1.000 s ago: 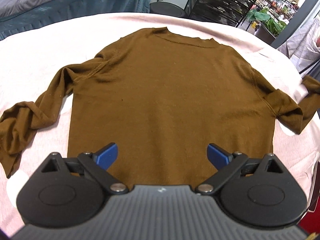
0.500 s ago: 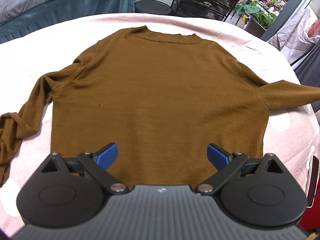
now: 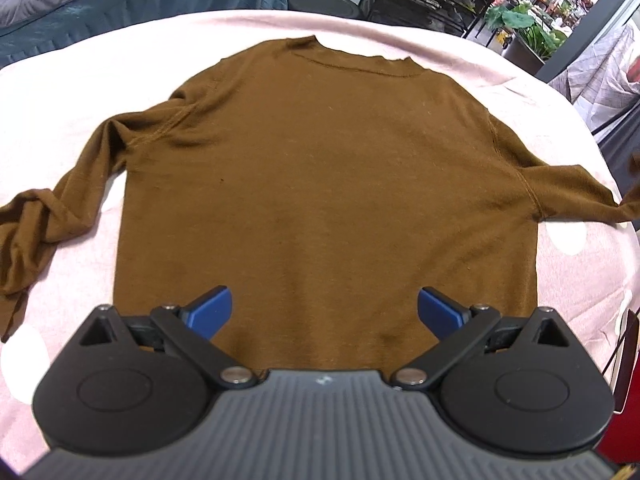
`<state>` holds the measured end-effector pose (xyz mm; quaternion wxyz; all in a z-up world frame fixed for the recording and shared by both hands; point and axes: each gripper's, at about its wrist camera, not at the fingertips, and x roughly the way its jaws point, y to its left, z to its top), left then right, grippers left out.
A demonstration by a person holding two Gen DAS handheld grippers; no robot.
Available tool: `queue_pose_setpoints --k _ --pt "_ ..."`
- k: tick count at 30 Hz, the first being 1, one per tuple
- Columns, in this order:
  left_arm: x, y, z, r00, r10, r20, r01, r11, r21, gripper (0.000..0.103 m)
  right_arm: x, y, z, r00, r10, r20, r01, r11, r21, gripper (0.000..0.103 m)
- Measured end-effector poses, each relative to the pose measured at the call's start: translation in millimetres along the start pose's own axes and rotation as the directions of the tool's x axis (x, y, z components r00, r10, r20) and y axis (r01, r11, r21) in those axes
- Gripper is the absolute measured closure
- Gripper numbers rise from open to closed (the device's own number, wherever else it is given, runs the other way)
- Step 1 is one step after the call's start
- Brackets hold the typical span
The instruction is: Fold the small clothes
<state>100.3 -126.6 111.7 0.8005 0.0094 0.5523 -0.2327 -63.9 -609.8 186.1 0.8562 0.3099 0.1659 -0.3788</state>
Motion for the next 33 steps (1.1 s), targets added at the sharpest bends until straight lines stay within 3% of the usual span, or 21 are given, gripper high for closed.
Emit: queue_pose_setpoints --k 2,4,7,13,22,27,29,32,33 --pt "-3.0 4.2 -0.5 1.000 0.004 0.007 -0.004 1.000 -0.014 0.002 -0.9 38.0 -8.4 0.994 0.105 -0.016 -0.106 0.992 -0.066 0.091" --pt "-6.3 9.2 -1.2 1.000 0.008 0.016 -0.008 0.999 -0.031 0.002 -1.5 80.6 -19.9 0.974 0.221 -0.050 -0.226 0.966 -0.124 0.091" --pt "-12.3 16.9 -1.5 0.999 0.022 0.028 -0.020 0.998 -0.061 0.002 0.2 140.1 -47.0 0.917 0.372 -0.143 -0.391 0.910 -0.137 0.091" --pt "-28.0 39.3 -7.8 0.998 0.053 0.047 -0.047 0.992 -0.120 0.002 3.9 235.9 -134.2 0.800 0.494 -0.340 -0.565 0.812 -0.150 0.091" --pt "-36.3 81.8 -37.2 0.994 0.105 0.013 -0.098 0.960 -0.260 0.002 4.9 304.8 -241.4 0.656 0.475 -0.586 -0.655 0.745 -0.129 0.090" --pt "-33.9 91.0 -43.7 0.992 0.124 -0.001 -0.119 0.953 -0.277 0.002 -4.0 321.5 -274.7 0.587 0.466 -0.662 -0.698 0.705 -0.123 0.088" --pt "-32.0 89.3 -44.6 0.992 0.124 -0.002 -0.120 0.955 -0.270 0.002 -3.3 326.4 -282.7 0.545 0.471 -0.694 -0.718 0.690 -0.095 0.087" --pt "-27.7 86.5 -43.9 0.993 0.115 0.000 -0.111 0.959 -0.260 0.002 -3.2 332.1 -290.7 0.468 0.484 -0.739 -0.757 0.652 -0.052 0.071" --pt "-25.4 85.0 -43.2 0.994 0.113 0.000 -0.109 0.961 -0.255 0.002 -3.7 332.7 -291.8 0.463 0.472 -0.750 -0.762 0.644 -0.065 0.054"
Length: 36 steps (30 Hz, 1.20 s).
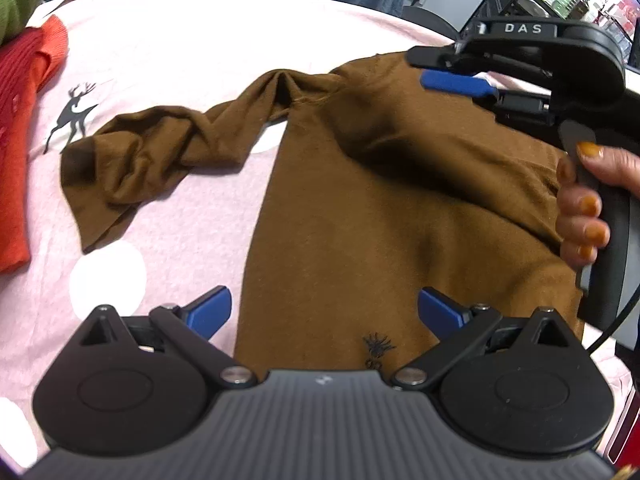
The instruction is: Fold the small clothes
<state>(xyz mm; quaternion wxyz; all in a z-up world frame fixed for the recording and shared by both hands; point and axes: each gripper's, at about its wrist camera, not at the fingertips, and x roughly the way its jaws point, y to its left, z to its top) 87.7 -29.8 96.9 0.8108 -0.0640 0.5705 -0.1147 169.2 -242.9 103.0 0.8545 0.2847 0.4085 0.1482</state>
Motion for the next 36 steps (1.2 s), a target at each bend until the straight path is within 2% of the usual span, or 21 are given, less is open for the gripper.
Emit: queue_pose_setpoints --k 2,4,6,8,11,14,16,18,20,22,24,25,27,28,29,32,36 --pt "4.2 -4.8 0.8 1.000 -0.007 -0.004 0.007 1.000 0.011 0.002 -8.6 -2.1 -1.3 1.000 -0.026 -0.002 0.026 1.000 -0.014 0.030" --pt "8.6 -9.9 2.0 1.000 -0.012 -0.006 0.012 1.000 0.019 0.002 -24.2 -10.7 -4.5 1.000 -0.003 0.006 0.003 1.000 -0.011 0.031" --pt "13.1 -15.0 5.1 1.000 -0.016 -0.005 0.017 0.999 0.034 0.002 -43.2 -21.9 -8.2 0.999 -0.024 0.025 0.024 0.999 -0.025 0.031" --pt "17.2 -20.9 9.1 1.000 -0.016 0.001 0.016 0.998 0.058 0.002 -60.5 -37.1 -13.7 0.993 -0.097 0.062 0.100 0.993 -0.059 0.031" --pt "24.7 -30.1 20.3 1.000 -0.001 0.008 0.000 0.995 0.098 0.002 -77.1 -68.1 -19.5 0.968 -0.245 0.049 0.248 0.968 -0.049 0.039" --pt "30.4 -35.5 38.4 0.999 0.024 0.047 -0.029 0.994 0.108 0.002 -95.8 -95.7 -25.0 0.949 -0.311 0.048 0.312 0.950 0.000 0.041" --pt "34.9 -33.0 55.2 0.996 0.034 0.084 -0.041 0.996 0.077 0.002 -105.9 -103.8 -29.7 0.939 -0.340 0.054 0.341 0.940 -0.010 0.041" --pt "41.9 -24.6 74.0 0.994 0.030 0.107 -0.031 0.999 0.009 0.009 -116.1 -109.3 -36.7 0.932 -0.356 0.064 0.357 0.934 -0.004 0.041" --pt "55.0 -13.9 93.6 0.995 0.000 0.097 0.006 0.998 -0.065 0.037 -123.4 -114.8 -45.0 0.930 -0.362 0.058 0.362 0.932 0.012 0.041" --pt "72.1 -8.3 109.7 0.998 -0.019 0.065 0.026 0.994 -0.109 0.047 -128.7 -118.7 -50.5 0.931 -0.362 0.049 0.361 0.932 0.025 0.041" --pt "87.0 -6.6 120.3 0.999 -0.034 0.036 0.039 0.991 -0.129 0.049 -134.5 -121.1 -56.6 0.929 -0.367 0.046 0.365 0.930 0.040 0.041" --pt "93.1 -6.2 123.3 0.999 -0.038 0.025 0.041 0.990 -0.138 0.055 -136.5 -122.6 -59.0 0.930 -0.366 0.041 0.364 0.930 0.049 0.041" --pt "104.3 -5.9 126.5 0.998 -0.055 0.007 0.055 0.987 -0.153 0.075 -138.8 -124.0 -62.1 0.929 -0.368 0.034 0.365 0.929 0.061 0.041" --pt "108.1 -6.0 126.7 0.998 -0.059 0.006 0.059 0.986 -0.154 0.093 -139.8 -124.3 -63.6 0.929 -0.370 0.031 0.367 0.928 0.063 0.041" --pt "110.3 -6.6 126.2 0.999 -0.051 0.011 0.052 0.987 -0.150 0.098 -140.5 -124.8 -64.8 0.928 -0.372 0.029 0.369 0.927 0.063 0.041" --pt "97.7 -5.1 122.7 0.995 -0.027 0.094 0.042 0.987 -0.158 0.099 -142.3 -126.3 -65.8 0.926 -0.376 0.032 0.373 0.925 0.072 0.041" --pt "56.1 0.9 105.7 0.976 0.005 0.217 0.036 0.982 -0.184 0.099 -151.1 -128.1 -65.5 0.923 -0.379 0.063 0.374 0.924 0.079 0.041"
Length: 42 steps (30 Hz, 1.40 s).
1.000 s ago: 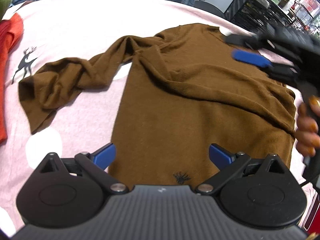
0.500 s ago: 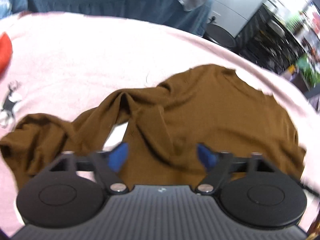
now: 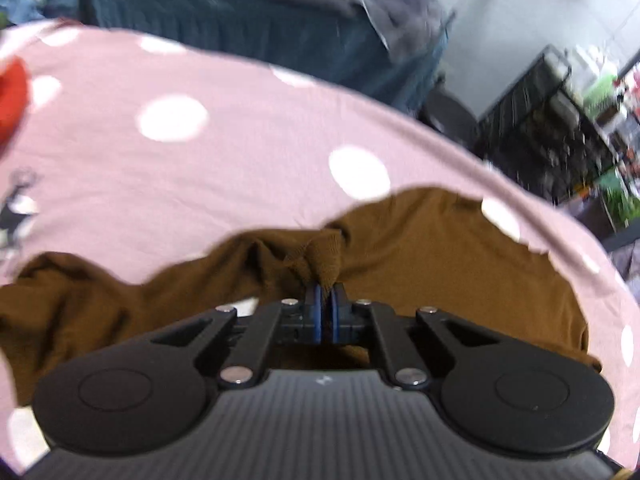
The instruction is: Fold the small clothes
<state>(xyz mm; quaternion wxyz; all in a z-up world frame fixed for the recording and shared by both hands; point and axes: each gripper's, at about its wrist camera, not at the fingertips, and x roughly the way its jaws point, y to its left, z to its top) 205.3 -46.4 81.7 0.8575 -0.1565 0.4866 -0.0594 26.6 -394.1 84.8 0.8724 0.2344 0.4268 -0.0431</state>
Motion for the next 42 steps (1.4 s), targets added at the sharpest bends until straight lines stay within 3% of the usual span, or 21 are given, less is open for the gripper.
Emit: queue_pose_setpoints --k 2,4,7,10,13,14,16,18,19,21,23,25,28,30,33,37,40,41,42 --pt "-14.0 12.0 -11.2 1.000 -0.004 0.014 0.005 0.998 -0.064 0.096 -0.8 -0.2 1.1 1.000 -0.003 0.002 0.003 1.000 -0.014 0.041" --pt "-13.0 24.7 -24.9 0.999 0.023 -0.034 -0.027 0.993 -0.115 0.089 -1.4 0.0 2.2 1.000 -0.008 0.006 0.008 0.999 -0.032 0.041" --pt "0.0 41.4 -40.4 0.990 0.088 -0.113 -0.103 0.986 -0.134 0.085 -0.9 0.3 4.6 1.000 -0.025 0.008 0.026 0.998 -0.059 0.041" --pt "1.0 48.8 -47.2 0.985 0.114 -0.133 -0.134 0.979 -0.155 0.080 -4.0 2.3 8.7 0.998 -0.056 0.038 0.059 0.993 -0.101 0.041" --pt "-8.7 36.3 -45.2 0.991 0.108 -0.085 -0.116 0.988 -0.102 0.064 -6.2 0.9 12.5 0.995 -0.074 0.070 0.082 0.988 -0.128 0.041" --pt "-10.9 28.9 -43.6 0.993 0.097 -0.068 -0.102 0.992 -0.069 0.054 -3.9 -1.4 13.6 0.995 -0.076 0.062 0.084 0.988 -0.130 0.041" --pt "-16.2 14.6 -41.2 0.996 0.061 -0.064 -0.061 0.998 -0.001 0.046 5.6 -8.9 13.5 0.994 -0.109 0.026 0.111 0.986 -0.120 0.041" --pt "-10.0 -1.7 -39.6 0.995 0.033 -0.098 -0.027 0.998 0.055 0.046 21.6 -18.6 11.9 0.982 -0.182 -0.058 0.175 0.979 -0.103 0.042" --pt "-5.6 -8.5 -39.4 0.993 0.026 -0.117 -0.018 0.997 0.072 0.044 25.7 -23.8 10.9 0.979 -0.187 -0.085 0.180 0.980 -0.088 0.050" --pt "0.6 -20.4 -41.5 0.989 0.011 -0.150 0.003 0.996 0.092 0.040 18.1 -27.2 13.7 0.986 -0.158 -0.054 0.155 0.986 -0.060 0.050" --pt "3.4 -31.3 -46.6 0.986 -0.005 -0.168 0.023 0.994 0.106 0.030 5.3 -25.9 23.0 0.992 -0.130 0.006 0.130 0.989 -0.068 0.050" --pt "5.2 -41.5 -52.9 0.983 -0.016 -0.185 0.041 0.990 0.132 0.029 -4.8 -29.5 38.7 0.993 -0.106 0.059 0.109 0.993 -0.042 0.049" --pt "6.9 -55.2 -62.6 0.977 -0.022 -0.214 0.060 0.983 0.174 0.029 -3.4 -52.4 69.5 0.992 -0.109 0.066 0.100 0.987 0.122 0.047" --pt "8.5 -61.0 -68.3 0.972 -0.023 -0.232 0.070 0.979 0.193 0.029 3.9 -75.5 83.9 0.994 -0.104 0.045 0.085 0.949 0.303 0.046" --pt "11.0 -67.0 -73.8 0.969 -0.020 -0.245 0.076 0.972 0.222 0.028 18.9 -102.1 88.6 1.000 -0.019 0.001 0.016 0.845 0.535 0.049" --pt "17.0 -73.1 -73.9 0.969 0.008 -0.246 0.064 0.957 0.284 0.027 29.3 -117.1 81.0 1.000 0.025 -0.002 -0.016 0.705 0.709 0.052" --pt "17.3 -74.1 -72.4 0.970 0.019 -0.241 0.054 0.955 0.293 0.012 35.6 -124.6 73.1 0.997 0.073 0.033 -0.069 0.581 0.811 0.053" --pt "16.3 -73.8 -72.1 0.972 0.017 -0.234 0.053 0.955 0.291 0.011 38.3 -126.4 71.6 0.997 0.074 0.027 -0.064 0.555 0.830 0.063" --pt "15.3 -73.4 -72.0 0.973 0.016 -0.231 0.053 0.956 0.289 0.011 41.4 -127.2 70.0 0.997 0.069 0.027 -0.060 0.540 0.839 0.083"
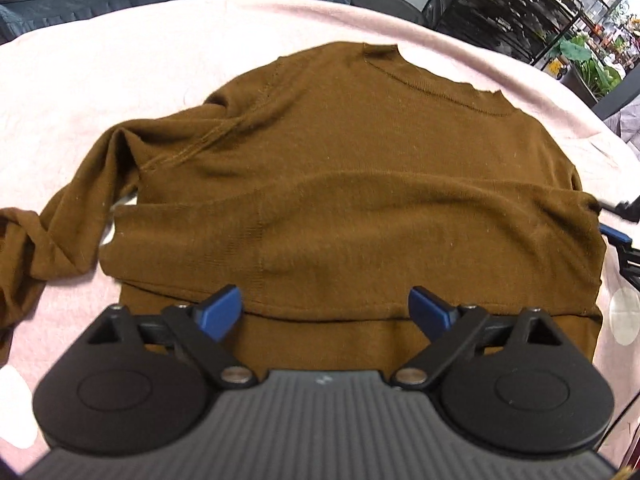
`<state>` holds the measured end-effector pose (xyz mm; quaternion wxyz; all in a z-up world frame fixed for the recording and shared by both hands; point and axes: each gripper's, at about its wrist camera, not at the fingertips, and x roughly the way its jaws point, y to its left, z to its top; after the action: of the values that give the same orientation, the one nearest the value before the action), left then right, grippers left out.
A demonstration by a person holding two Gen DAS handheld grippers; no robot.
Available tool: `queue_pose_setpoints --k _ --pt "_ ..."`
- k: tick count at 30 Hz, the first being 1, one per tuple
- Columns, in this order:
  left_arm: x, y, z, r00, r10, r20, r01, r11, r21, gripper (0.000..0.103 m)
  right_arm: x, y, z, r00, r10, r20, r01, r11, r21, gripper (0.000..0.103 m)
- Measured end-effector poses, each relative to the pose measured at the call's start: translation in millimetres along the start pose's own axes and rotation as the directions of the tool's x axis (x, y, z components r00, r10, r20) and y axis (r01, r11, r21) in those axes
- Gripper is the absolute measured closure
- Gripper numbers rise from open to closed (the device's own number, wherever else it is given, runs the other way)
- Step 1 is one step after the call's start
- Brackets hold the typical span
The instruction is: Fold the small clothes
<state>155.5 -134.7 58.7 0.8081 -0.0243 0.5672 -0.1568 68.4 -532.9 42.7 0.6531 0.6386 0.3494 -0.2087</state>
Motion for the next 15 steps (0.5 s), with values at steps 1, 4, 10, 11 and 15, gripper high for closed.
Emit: queue_pose_setpoints --k 1,4,10,11,15 --pt "0.2 0.8 0.5 1.000 -0.001 -0.001 0.001 1.000 -0.001 0.011 -0.7 2.1 -1.7 1.000 0.004 0.011 -0.004 1.000 0.001 0.088" --pt "-3.1 2.0 -1.7 1.000 -0.002 -0.004 0.002 1.000 -0.004 0.011 -4.5 7.0 -1.4 0.998 -0.005 0.055 0.005 1.000 0.007 0.096" --pt "-6.1 4.1 -7.8 1.000 -0.001 -0.018 0.001 1.000 -0.009 0.011 -10.2 51.1 6.6 0.985 0.069 0.155 -0.037 0.978 -0.203 0.101" --pt "-6.1 4.1 -8.6 1.000 -0.001 -0.020 0.001 1.000 -0.011 0.011 -10.3 57.2 7.2 0.981 0.067 0.182 -0.022 0.971 -0.239 0.101" --pt "-6.3 2.6 -10.4 1.000 -0.007 -0.021 0.006 1.000 -0.011 0.011 -5.1 73.4 8.4 0.991 0.031 0.130 0.022 0.921 -0.388 0.098"
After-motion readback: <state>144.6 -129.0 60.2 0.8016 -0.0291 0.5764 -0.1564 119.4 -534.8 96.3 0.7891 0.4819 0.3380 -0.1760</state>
